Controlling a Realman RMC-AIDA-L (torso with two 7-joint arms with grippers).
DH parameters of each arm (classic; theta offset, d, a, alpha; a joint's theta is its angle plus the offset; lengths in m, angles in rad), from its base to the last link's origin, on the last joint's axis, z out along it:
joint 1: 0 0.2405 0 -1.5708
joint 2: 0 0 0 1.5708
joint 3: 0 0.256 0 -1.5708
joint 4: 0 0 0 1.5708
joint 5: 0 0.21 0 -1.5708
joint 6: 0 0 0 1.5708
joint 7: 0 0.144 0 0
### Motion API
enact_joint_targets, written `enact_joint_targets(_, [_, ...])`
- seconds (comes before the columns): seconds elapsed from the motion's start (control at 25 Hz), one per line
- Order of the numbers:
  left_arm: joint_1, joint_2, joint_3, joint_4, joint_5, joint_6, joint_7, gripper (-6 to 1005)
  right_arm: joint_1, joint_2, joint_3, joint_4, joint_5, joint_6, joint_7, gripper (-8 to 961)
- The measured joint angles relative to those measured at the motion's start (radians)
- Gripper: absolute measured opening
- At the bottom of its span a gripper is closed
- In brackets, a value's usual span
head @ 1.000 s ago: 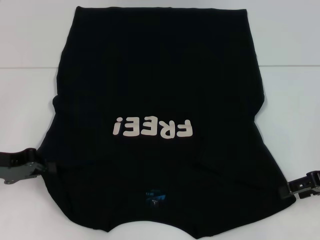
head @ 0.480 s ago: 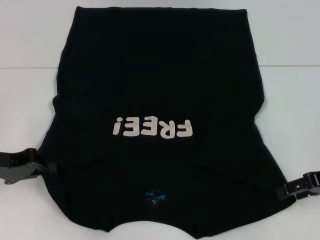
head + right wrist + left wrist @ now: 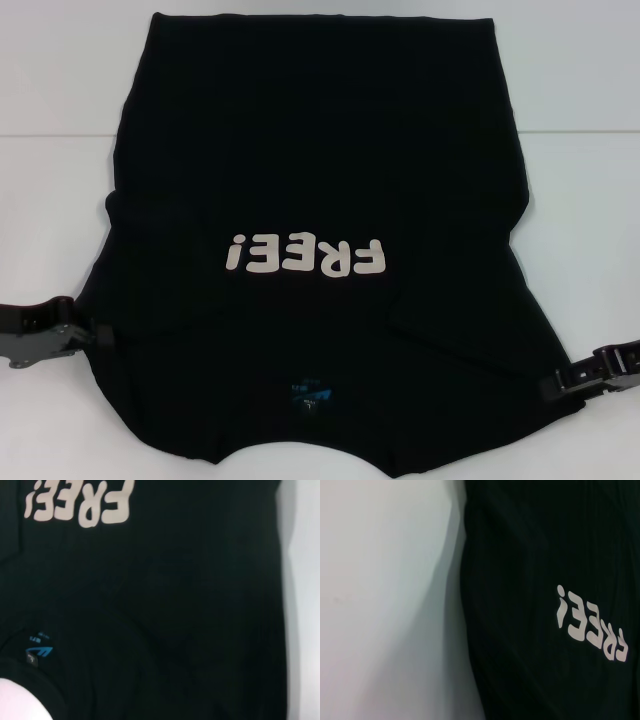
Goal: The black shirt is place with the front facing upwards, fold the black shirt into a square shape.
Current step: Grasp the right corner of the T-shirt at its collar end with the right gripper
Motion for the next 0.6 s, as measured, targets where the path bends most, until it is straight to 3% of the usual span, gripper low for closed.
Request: enact_joint_targets(0.6, [0.0, 0.0, 0.003, 0.0, -0.01, 0.002, 0.006, 16, 0.044, 0.02, -0.005, 0.027, 0.006, 0.001, -0.003, 742])
